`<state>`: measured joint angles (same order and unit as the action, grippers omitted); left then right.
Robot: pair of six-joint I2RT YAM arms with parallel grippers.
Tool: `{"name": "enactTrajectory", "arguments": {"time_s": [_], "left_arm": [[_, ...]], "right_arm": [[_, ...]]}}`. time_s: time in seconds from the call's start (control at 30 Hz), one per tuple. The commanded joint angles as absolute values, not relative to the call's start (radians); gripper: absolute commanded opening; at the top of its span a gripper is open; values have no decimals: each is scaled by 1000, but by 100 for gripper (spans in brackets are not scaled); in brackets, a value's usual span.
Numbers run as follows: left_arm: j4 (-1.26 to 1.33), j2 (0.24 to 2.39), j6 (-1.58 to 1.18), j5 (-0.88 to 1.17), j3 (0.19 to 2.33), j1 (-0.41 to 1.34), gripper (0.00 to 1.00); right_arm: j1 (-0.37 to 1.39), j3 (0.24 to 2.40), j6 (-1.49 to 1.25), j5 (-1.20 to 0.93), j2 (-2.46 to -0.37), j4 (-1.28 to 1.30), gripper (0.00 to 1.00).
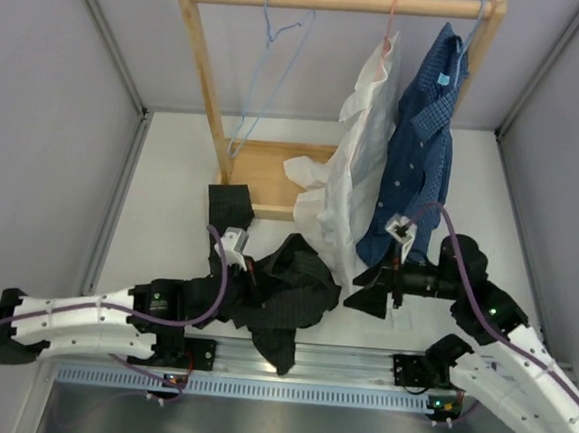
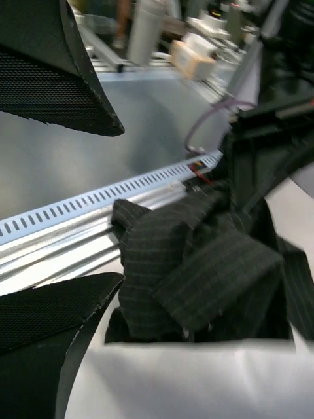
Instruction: Place the shirt on the hanger
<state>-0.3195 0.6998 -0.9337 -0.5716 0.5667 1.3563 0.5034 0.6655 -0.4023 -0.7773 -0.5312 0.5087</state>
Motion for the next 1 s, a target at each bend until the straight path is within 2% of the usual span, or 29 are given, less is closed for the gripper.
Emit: {"name": "enactTrajectory", "arguments": {"time_s": [0.0,0.1,0.3,0.53,0.63,0.7,0.8,0.83,0.87,0.93,0.97], "left_arm": [[-403,631,-934,-658,597,1359,0],[-413,604,-919,-632,604,1359,0],[-419,577,-899,-552,597,1359,0],[-419,542,-873,-538,583,1359,0],[-426,543,-864,-546,594,1359,0],[-454,545,-868,-567,601,1359,0],[-533,551,-894,-659,640,1359,0],[-557,566,-890,-719,679,1359,0],[-583,580,-881,-757,710,1358,0],[-668,633,-832,-852,788,1358,0],[-701,658,-809,-956,901,1355,0]], "right_arm": [[728,690,-474,-717,-680,144,82],[912,799,-360,-568,-829,118,84],[959,936,-207,-330,-1020,181,83],[950,947,-129,-321,-1167,149,83],[931,922,-159,-423,-1218,89,80],[930,908,-184,-501,-1248,65,69],[931,868,-232,-581,-1217,11,31],[931,864,-247,-578,-1203,-30,9],[930,870,-270,-577,-1187,-35,1],[931,899,-296,-559,-1146,-31,0],[933,923,-322,-551,-1132,-9,0]]}}
